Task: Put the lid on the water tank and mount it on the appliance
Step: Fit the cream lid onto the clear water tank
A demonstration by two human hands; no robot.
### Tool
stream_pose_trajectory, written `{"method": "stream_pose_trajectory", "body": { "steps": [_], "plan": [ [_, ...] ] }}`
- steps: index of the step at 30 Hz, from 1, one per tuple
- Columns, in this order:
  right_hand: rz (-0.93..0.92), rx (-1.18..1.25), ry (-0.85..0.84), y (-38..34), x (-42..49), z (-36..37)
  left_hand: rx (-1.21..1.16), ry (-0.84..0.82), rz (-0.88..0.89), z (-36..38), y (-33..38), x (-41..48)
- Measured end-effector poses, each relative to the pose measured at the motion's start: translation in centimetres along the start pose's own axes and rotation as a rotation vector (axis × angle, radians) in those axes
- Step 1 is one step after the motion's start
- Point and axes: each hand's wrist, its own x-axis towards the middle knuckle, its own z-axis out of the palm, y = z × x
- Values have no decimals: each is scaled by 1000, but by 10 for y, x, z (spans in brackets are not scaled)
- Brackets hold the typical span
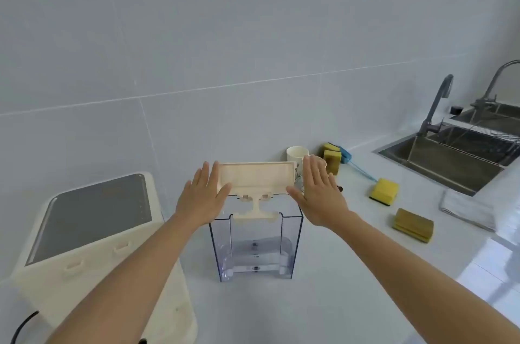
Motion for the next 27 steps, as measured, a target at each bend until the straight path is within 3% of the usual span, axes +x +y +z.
{"method": "stream_pose_trajectory", "body": {
  "steps": [4,9,13,18,27],
  "plan": [
    [21,105,-65,-4,6,3,-76,-61,-75,-1,-2,6],
    [50,522,-99,-14,22,7,-300,-74,-132,-5,5,12],
    [191,839,-119,-20,30,-1,-485,-138,-226,-15,11,20],
    [337,1005,-134,-22,44,-7,-711,-166,-317,-23,8,32],
    [487,1146,-133,-22,50,-12,-786,-134,-356,-28,11,31]
  ]
}}
